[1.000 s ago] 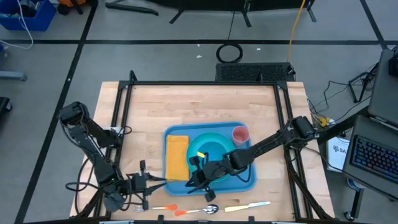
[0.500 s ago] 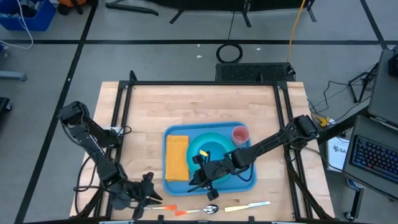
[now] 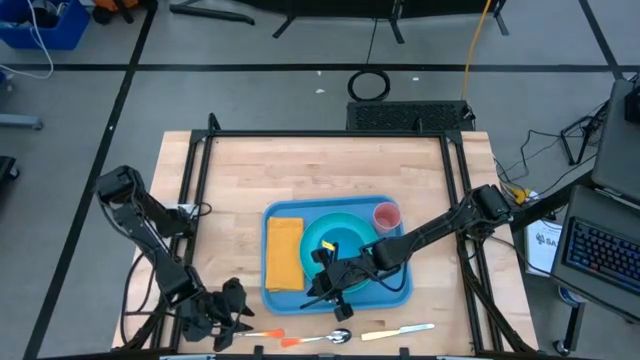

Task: Set up tray
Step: Put the orange fork on top of the yellow napkin

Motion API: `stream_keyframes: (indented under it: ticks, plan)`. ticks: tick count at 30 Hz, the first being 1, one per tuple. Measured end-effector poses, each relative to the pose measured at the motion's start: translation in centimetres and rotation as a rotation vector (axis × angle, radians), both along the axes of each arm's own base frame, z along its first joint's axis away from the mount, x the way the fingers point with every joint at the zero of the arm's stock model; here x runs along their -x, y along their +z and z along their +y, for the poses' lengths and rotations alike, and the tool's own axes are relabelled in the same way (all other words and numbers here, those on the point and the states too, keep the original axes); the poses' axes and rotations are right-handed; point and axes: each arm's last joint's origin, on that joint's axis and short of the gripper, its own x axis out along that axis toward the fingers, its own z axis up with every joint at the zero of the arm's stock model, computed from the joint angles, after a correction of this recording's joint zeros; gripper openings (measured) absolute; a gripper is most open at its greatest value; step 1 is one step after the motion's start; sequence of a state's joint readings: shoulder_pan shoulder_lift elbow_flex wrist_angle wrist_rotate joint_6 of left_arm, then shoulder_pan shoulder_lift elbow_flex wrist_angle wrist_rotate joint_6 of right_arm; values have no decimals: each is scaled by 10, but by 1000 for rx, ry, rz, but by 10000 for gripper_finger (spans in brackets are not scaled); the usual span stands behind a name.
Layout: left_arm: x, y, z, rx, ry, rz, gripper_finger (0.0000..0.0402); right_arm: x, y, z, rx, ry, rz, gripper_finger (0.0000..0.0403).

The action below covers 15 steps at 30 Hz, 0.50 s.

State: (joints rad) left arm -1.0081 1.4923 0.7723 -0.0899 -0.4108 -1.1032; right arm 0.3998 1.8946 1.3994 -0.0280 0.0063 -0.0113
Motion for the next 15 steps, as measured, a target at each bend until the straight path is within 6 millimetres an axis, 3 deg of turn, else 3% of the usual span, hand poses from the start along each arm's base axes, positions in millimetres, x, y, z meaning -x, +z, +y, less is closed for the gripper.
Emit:
stream_keyframes:
  ticks: [7,15]
  plan:
    - [-6,-13,-19,-26,-8,49,184,-2,0,-4,0,-10,0,0]
    - [-18,-17,-46,-189,-74,254,184,-1,0,-4,1,-9,8,0]
